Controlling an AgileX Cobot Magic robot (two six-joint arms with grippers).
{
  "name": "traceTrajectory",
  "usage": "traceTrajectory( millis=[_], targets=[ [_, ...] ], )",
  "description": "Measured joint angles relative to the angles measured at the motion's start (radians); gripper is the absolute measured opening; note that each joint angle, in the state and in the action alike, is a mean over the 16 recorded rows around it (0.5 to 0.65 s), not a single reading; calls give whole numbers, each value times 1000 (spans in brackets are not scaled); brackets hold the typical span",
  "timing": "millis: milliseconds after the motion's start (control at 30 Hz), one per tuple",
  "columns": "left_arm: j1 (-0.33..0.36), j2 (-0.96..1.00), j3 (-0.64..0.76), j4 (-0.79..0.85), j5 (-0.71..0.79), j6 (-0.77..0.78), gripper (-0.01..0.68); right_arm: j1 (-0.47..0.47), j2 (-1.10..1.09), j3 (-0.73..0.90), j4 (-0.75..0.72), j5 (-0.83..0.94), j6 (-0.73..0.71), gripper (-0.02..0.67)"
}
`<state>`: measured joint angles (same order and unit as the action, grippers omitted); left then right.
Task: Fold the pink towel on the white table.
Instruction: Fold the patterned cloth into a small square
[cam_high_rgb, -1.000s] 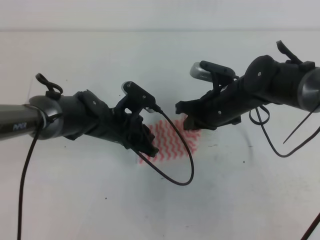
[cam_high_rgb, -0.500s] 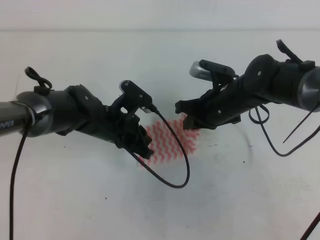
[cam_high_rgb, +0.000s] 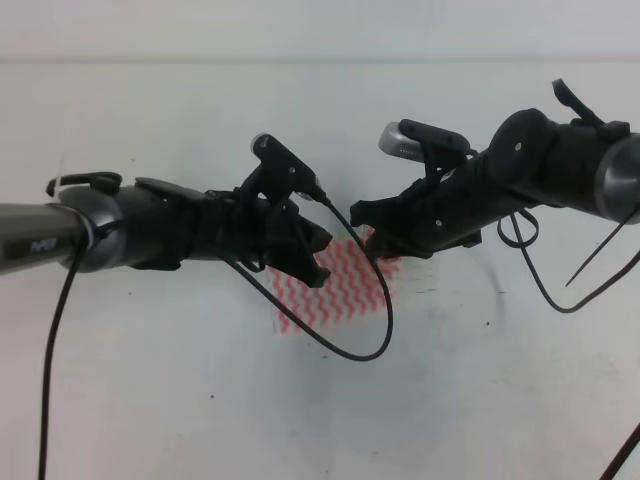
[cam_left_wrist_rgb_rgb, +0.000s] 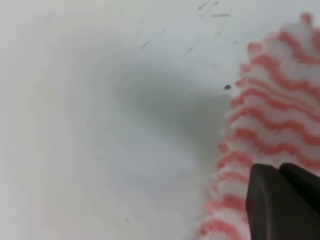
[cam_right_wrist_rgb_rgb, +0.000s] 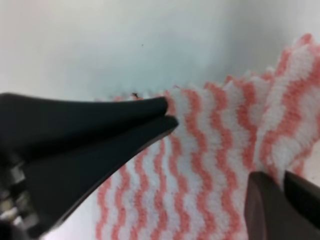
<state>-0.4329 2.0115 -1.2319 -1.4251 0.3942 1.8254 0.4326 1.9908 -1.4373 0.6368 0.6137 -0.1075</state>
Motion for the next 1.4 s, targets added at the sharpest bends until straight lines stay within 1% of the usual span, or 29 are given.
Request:
traceTrajectory(
  millis=[67, 167, 367, 500, 667, 1000, 1100, 1200, 1400],
  targets=[
    [0, 19, -11, -48, 10, 47, 0, 0, -1, 0, 0, 0, 0, -2],
    [0, 45, -25, -80, 19, 78, 0, 0, 0, 0, 0, 0, 0, -2],
    [1, 77, -45, -91, 21, 96, 0, -1, 1, 0, 0, 0, 0, -2],
    [6, 64, -50, -86, 17, 91, 0, -1, 1, 0, 0, 1, 0, -2],
    [21, 15, -45, -33, 22, 24, 0, -1, 1, 0, 0, 1, 0, -1],
    [57, -73, 13, 185, 115, -233, 0, 0, 2, 0, -1, 0, 0, -1],
    [62, -76, 35, 237, 144, -284, 0, 0, 3, 1, -1, 0, 0, -1],
    [65, -70, 53, 267, 165, -314, 0, 0, 2, 0, -1, -1, 0, -1],
    [67, -44, 73, 276, 171, -319, 0, 0, 4, 1, -2, -1, 0, -1]
  ],
)
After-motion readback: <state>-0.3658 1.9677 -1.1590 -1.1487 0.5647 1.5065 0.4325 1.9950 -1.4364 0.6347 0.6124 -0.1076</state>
